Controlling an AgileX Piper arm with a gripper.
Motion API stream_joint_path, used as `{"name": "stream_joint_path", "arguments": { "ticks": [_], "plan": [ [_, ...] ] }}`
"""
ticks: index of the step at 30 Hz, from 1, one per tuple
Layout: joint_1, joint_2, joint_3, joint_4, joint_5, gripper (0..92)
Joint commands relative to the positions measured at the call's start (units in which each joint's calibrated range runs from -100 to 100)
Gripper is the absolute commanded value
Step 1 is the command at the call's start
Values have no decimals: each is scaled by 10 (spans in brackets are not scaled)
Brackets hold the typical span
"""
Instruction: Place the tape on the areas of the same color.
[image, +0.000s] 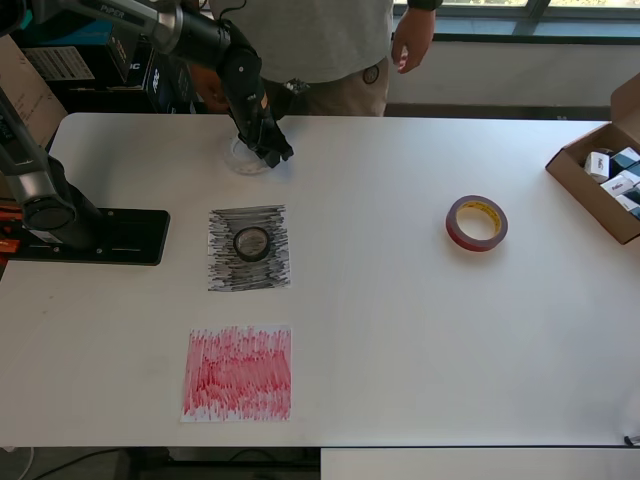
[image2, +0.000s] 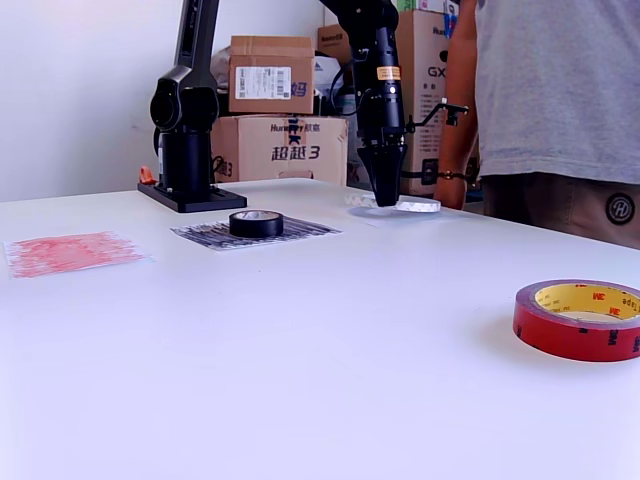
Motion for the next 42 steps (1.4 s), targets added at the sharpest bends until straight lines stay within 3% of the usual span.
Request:
{"name": "stream_joint_path", "arguments": {
  "ticks": [1, 9, 17, 21, 33, 42],
  "plan": [
    [4, 5, -5, 3, -4, 0],
    [4, 5, -5, 3, -4, 31],
    [4, 5, -5, 3, -4, 343],
    [3, 5, -5, 3, -4, 424],
    [-6, -6, -14, 3, -2, 433],
    [-107, -140, -106, 11, 74, 433]
  ]
}}
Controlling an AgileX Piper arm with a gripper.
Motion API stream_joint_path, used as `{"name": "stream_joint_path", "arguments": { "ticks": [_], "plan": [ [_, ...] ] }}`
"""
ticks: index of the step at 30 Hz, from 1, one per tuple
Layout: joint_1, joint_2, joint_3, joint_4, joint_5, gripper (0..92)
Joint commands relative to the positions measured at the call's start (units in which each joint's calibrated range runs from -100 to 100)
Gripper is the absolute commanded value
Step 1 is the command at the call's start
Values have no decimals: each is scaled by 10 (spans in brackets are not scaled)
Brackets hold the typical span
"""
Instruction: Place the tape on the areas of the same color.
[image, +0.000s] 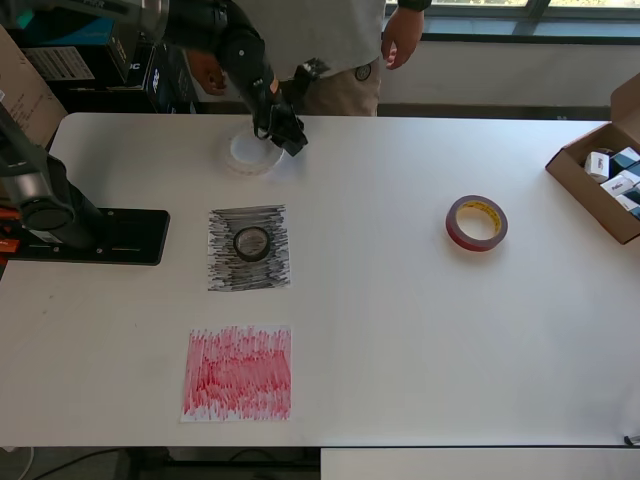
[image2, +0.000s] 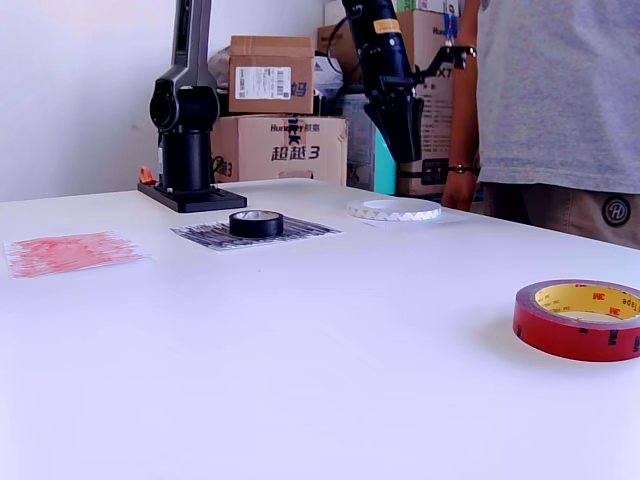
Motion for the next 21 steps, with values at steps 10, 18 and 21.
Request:
{"name": "stream_joint_path", "arguments": {
  "ticks": [10, 18, 21],
  "plan": [
    [-149, -2, -339, 102, 133, 432],
    [-181, 197, -621, 197, 177, 432],
    [-190, 255, -682, 205, 195, 432]
  ]
}}
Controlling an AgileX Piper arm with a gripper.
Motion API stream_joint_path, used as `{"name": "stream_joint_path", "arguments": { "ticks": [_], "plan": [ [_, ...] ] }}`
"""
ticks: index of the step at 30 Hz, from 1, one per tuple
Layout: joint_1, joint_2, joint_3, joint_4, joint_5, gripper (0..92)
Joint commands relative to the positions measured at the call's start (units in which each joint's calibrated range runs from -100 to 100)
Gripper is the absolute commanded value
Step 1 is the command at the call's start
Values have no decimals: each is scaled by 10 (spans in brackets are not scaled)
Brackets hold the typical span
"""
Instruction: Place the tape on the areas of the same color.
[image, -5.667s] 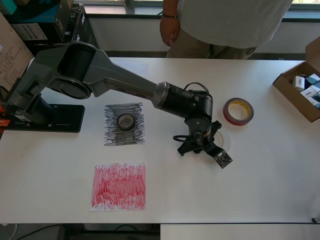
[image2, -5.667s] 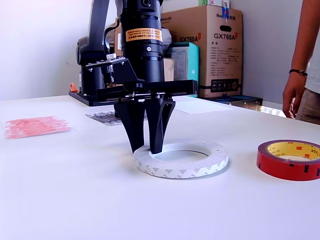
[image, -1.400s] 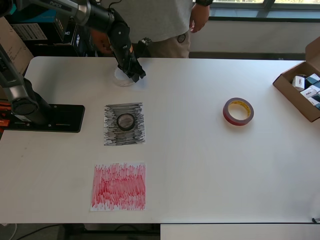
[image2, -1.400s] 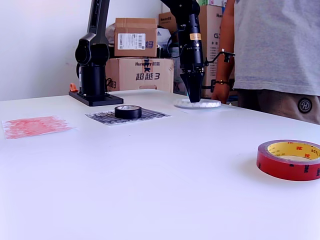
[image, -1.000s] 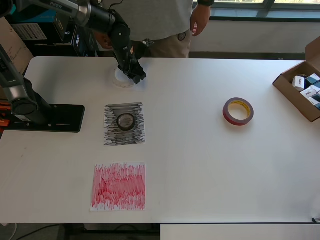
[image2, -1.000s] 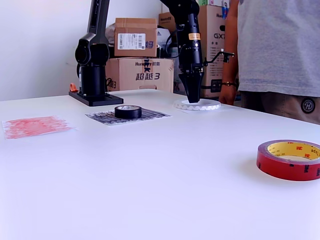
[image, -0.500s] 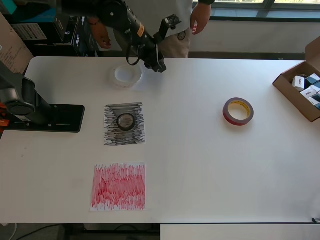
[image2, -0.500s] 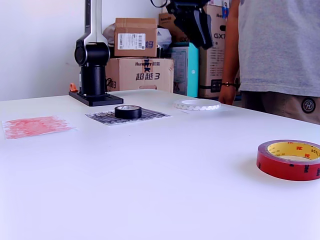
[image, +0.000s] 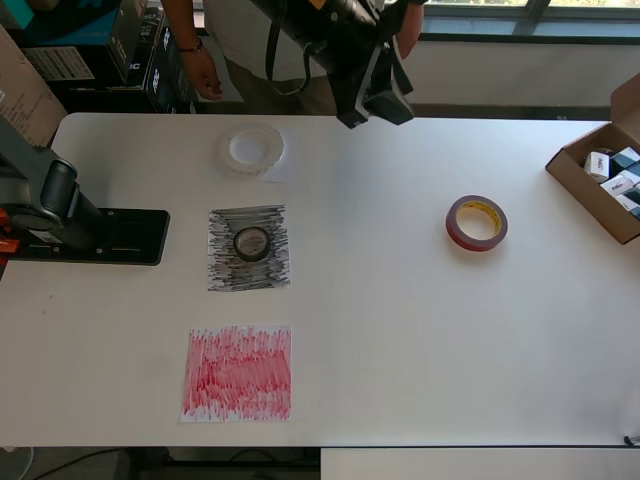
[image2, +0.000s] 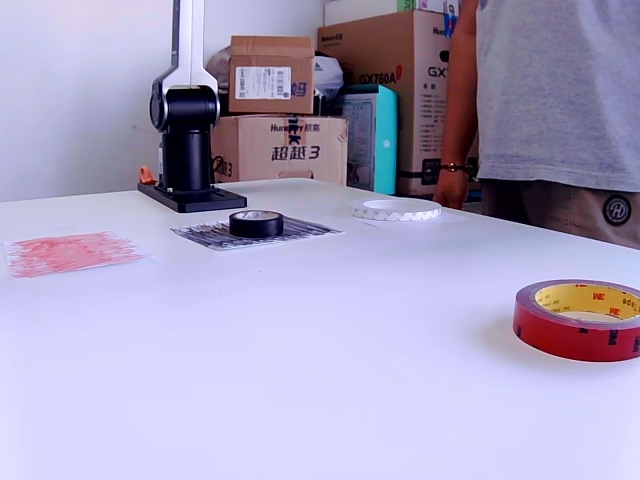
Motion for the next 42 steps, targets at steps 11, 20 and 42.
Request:
{"name": "stream_joint_path", "arguments": {
  "ticks": [11, 20, 42],
  "plan": [
    [-7, 382, -309, 28, 25, 432],
    [-6, 452, -309, 28, 71, 433],
    [23, 540, -370, 28, 262, 434]
  ]
}}
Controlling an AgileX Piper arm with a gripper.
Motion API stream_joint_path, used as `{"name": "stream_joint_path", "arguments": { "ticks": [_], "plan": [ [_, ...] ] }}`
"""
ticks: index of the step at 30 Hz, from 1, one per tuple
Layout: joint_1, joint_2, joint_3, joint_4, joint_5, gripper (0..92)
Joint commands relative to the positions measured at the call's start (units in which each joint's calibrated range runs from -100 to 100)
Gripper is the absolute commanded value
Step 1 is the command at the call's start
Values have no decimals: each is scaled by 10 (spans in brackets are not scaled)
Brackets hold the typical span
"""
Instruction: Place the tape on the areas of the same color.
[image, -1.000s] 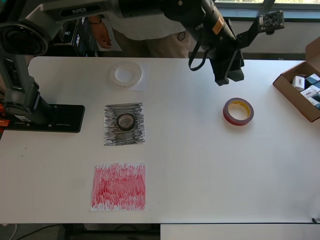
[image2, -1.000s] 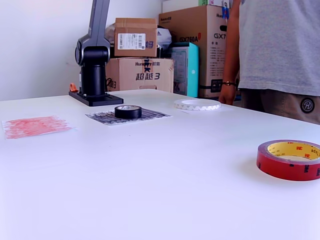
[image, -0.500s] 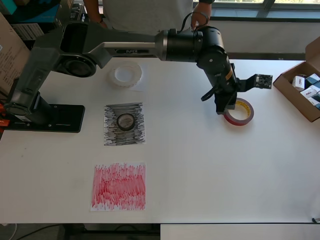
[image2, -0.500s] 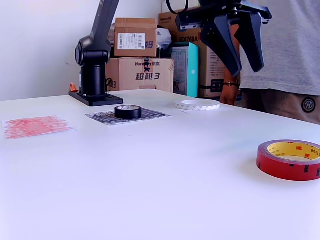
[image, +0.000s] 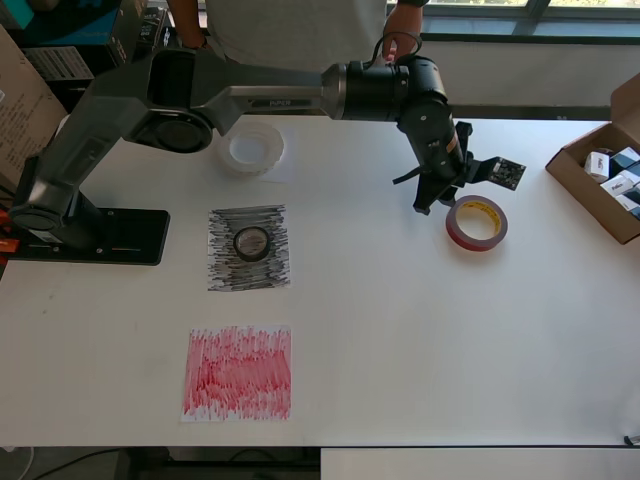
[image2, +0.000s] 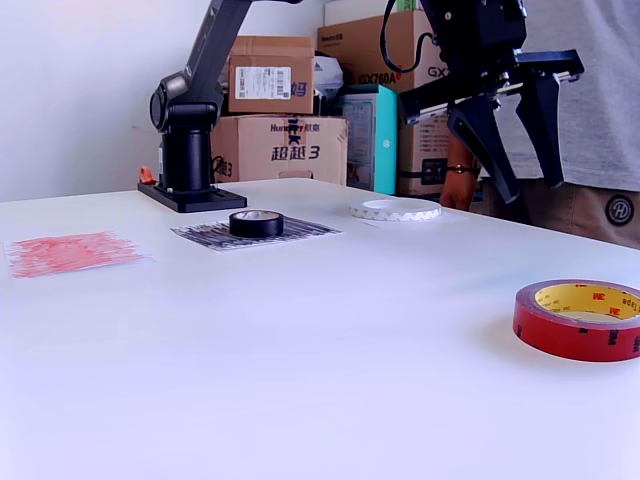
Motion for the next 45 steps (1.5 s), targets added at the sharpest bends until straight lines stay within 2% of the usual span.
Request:
{"name": "stream_joint_path", "arguments": {
  "ticks": [1, 7, 14, 45],
  "plan": [
    [4, 27, -53, 5, 9, 434],
    [3, 62, -107, 5, 11, 434],
    [2, 66, -112, 5, 46, 436],
    [-20, 68, -112, -1, 32, 433]
  ]
}}
